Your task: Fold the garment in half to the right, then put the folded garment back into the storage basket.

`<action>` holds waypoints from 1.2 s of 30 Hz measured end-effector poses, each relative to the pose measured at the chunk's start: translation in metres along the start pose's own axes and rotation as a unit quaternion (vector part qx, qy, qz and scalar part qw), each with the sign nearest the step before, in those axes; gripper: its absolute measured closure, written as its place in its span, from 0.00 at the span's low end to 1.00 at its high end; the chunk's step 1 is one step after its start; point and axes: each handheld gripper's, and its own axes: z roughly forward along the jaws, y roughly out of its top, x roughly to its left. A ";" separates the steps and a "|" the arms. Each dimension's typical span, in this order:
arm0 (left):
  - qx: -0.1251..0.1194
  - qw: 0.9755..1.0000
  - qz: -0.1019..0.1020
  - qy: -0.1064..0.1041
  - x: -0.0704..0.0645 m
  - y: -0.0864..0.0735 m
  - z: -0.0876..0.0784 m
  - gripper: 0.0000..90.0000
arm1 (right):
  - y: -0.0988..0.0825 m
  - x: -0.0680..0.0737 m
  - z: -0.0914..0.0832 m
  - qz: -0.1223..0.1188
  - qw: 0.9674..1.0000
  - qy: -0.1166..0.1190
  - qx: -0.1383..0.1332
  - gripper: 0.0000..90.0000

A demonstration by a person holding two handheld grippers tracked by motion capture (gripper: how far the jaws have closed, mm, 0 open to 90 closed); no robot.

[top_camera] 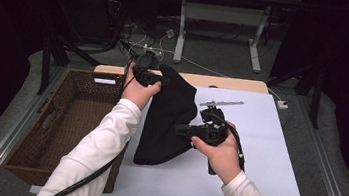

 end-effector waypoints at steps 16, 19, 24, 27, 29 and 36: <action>-0.010 1.000 -0.018 -0.001 0.035 0.004 -0.037 0.89 | 0.021 0.036 0.022 -0.016 1.000 0.006 0.008 0.97; -0.002 1.000 -0.019 -0.002 0.039 0.002 -0.040 0.89 | 0.022 0.042 0.025 -0.023 1.000 0.008 0.008 0.97; -0.002 1.000 -0.024 0.001 0.043 0.002 -0.045 0.89 | 0.025 0.049 0.028 -0.027 0.999 0.015 0.008 0.97; 0.000 1.000 -0.017 0.004 0.045 0.007 -0.052 0.89 | 0.028 0.053 0.030 -0.029 0.999 0.016 0.011 0.97; -0.002 1.000 -0.018 0.004 0.046 0.007 -0.054 0.90 | 0.029 0.054 0.031 -0.032 0.999 0.015 0.009 0.97; -0.002 1.000 -0.025 0.008 0.064 0.008 -0.066 0.89 | 0.038 0.065 0.040 -0.032 0.999 0.021 0.013 0.96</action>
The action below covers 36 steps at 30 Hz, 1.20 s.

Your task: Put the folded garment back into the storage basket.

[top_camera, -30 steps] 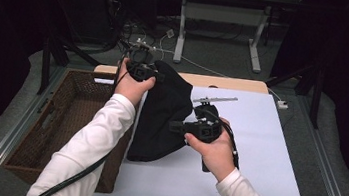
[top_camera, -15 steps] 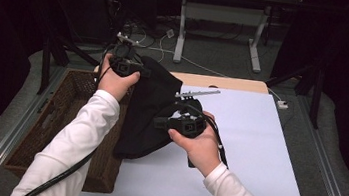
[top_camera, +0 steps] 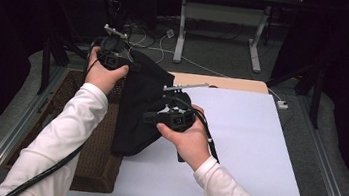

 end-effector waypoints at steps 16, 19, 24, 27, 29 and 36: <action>-0.012 1.000 -0.006 0.016 0.022 0.002 -0.037 0.89 | 0.020 0.039 0.018 -0.029 0.999 0.015 0.000 0.96; -0.014 1.000 -0.014 0.017 0.031 -0.004 -0.041 0.89 | 0.019 0.044 0.030 -0.029 0.999 0.024 0.006 0.96; -0.009 1.000 -0.018 0.023 0.040 -0.012 -0.041 0.89 | 0.015 0.048 0.046 -0.026 0.999 0.032 0.020 0.96; -0.007 0.999 -0.026 0.025 0.049 -0.019 -0.041 0.89 | 0.013 0.050 0.054 -0.029 0.999 0.033 0.025 0.96; -0.004 0.999 -0.027 0.025 0.055 -0.023 -0.043 0.89 | 0.012 0.052 0.059 -0.031 0.999 0.034 0.029 0.96; -0.006 0.999 -0.037 0.032 0.070 -0.032 -0.047 0.89 | 0.009 0.056 0.076 -0.029 0.998 0.041 0.043 0.96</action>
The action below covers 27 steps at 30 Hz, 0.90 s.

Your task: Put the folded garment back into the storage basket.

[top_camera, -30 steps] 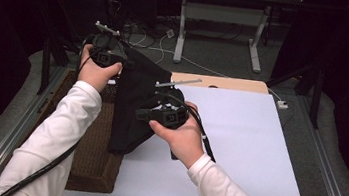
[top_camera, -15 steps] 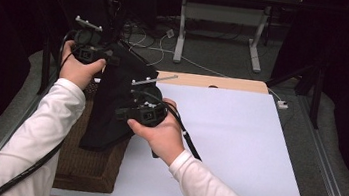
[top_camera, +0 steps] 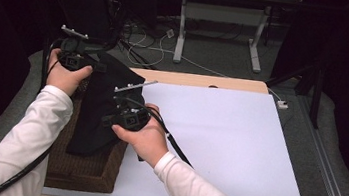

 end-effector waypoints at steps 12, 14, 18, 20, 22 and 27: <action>0.001 1.000 -0.003 0.005 0.018 -0.005 -0.010 0.89 | 0.002 0.013 0.026 -0.008 1.000 0.005 0.012 0.96; 0.001 1.000 -0.004 0.007 0.020 -0.006 -0.012 0.89 | 0.002 0.016 0.028 -0.009 1.000 0.005 0.014 0.96; -0.003 1.000 -0.003 0.010 0.023 -0.007 -0.015 0.89 | 0.002 0.020 0.034 -0.008 1.000 0.007 0.021 0.96; -0.002 1.000 -0.005 0.011 0.025 -0.008 -0.016 0.89 | 0.002 0.021 0.037 -0.012 1.000 0.008 0.023 0.96; -0.002 1.000 -0.004 0.012 0.026 -0.009 -0.016 0.89 | 0.002 0.022 0.040 -0.013 1.000 0.009 0.024 0.96; 0.004 1.000 -0.005 0.015 0.030 -0.015 -0.009 0.89 | -0.002 0.023 0.046 -0.010 0.999 0.008 0.032 0.96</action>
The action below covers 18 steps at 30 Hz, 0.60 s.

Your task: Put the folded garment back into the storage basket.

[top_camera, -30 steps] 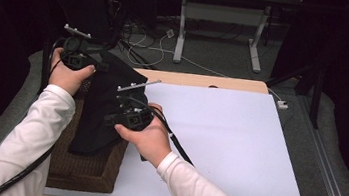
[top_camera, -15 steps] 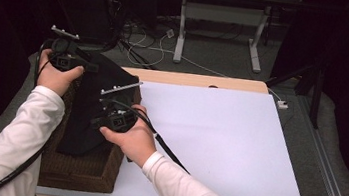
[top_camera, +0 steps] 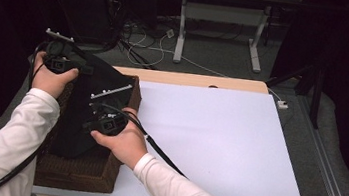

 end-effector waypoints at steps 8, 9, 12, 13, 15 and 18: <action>0.014 1.000 -0.009 -0.003 0.012 -0.017 0.012 0.89 | -0.013 -0.001 0.019 -0.002 1.000 0.000 0.014 0.96; 0.014 1.000 -0.010 -0.003 0.013 -0.019 0.013 0.89 | -0.015 -0.002 0.021 -0.003 1.000 -0.001 0.020 0.96; 0.016 1.000 -0.012 -0.004 0.016 -0.026 0.017 0.89 | -0.020 -0.004 0.029 -0.005 1.000 -0.003 0.028 0.96; 0.019 1.000 -0.013 -0.005 0.018 -0.028 0.018 0.89 | -0.022 -0.003 0.032 0.003 0.999 -0.004 0.032 0.96; 0.022 1.000 -0.015 -0.007 0.020 -0.032 0.020 0.89 | -0.025 -0.004 0.036 -0.004 0.999 -0.007 0.039 0.96; 0.025 0.999 -0.019 -0.007 0.024 -0.039 0.024 0.89 | -0.031 -0.004 0.043 0.000 0.999 -0.005 0.049 0.96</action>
